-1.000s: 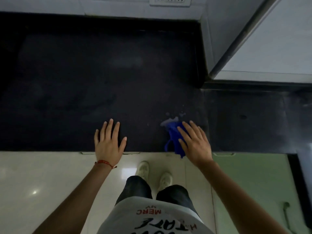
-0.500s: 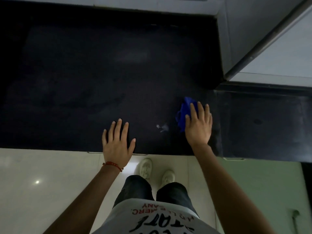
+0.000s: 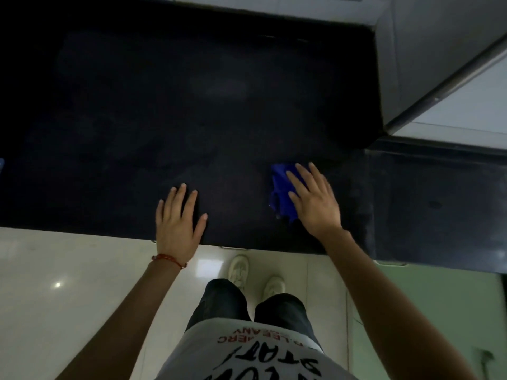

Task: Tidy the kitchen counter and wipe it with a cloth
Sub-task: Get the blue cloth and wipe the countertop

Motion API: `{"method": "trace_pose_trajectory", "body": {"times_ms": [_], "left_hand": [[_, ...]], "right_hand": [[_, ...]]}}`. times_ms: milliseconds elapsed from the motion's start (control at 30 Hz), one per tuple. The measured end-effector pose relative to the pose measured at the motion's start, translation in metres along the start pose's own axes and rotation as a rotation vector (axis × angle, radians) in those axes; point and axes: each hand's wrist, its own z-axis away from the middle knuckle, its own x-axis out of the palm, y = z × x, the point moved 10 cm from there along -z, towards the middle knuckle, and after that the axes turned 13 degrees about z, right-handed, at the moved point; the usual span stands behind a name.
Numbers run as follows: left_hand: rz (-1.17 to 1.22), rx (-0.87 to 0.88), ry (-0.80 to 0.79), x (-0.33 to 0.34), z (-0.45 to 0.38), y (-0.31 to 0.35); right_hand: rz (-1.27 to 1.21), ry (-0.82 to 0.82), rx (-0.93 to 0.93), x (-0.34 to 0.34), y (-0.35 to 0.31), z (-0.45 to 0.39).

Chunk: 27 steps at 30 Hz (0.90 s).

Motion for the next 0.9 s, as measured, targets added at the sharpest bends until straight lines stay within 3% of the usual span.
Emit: {"method": "trace_pose_trajectory", "body": {"times_ms": [100,167,267,333,400,467,533,633,700,767,833,900], "left_hand": [[-0.036,-0.014,-0.009,-0.008,-0.003,-0.015],[-0.072,-0.003,-0.009,-0.008,-0.004,-0.016],[-0.078,-0.002,0.008,-0.009,-0.003,-0.013],[-0.078,0.004,0.012,-0.009,-0.002,-0.014],[-0.086,0.011,0.018,-0.010,-0.003,-0.014],[-0.090,0.007,0.017,-0.010,-0.003,-0.015],[-0.099,0.007,0.017,-0.010,-0.003,-0.014],[-0.099,0.005,0.012,-0.011,-0.003,-0.015],[-0.106,0.013,0.006,-0.011,-0.003,-0.014],[-0.108,0.014,0.004,-0.011,-0.004,-0.014],[-0.108,0.004,0.005,-0.011,-0.003,-0.015],[-0.109,0.010,0.008,-0.011,-0.004,-0.013]], "right_hand": [[-0.071,0.023,0.292,-0.002,0.048,-0.005],[-0.085,0.021,0.413,-0.003,0.035,-0.002],[-0.024,0.006,0.095,0.000,-0.049,0.005],[0.054,0.020,-0.087,0.003,-0.062,0.007],[0.056,0.067,-0.002,-0.002,-0.024,-0.005],[-0.017,0.009,0.264,-0.002,0.018,-0.010],[-0.043,-0.010,0.386,0.000,0.005,-0.005],[0.030,-0.007,0.007,0.000,-0.092,0.011],[0.078,-0.018,-0.131,0.003,-0.094,0.014],[0.048,0.008,0.007,-0.001,-0.048,0.001],[-0.014,-0.005,0.269,-0.001,-0.007,-0.008],[-0.010,0.025,0.288,-0.005,-0.034,-0.003]]}}
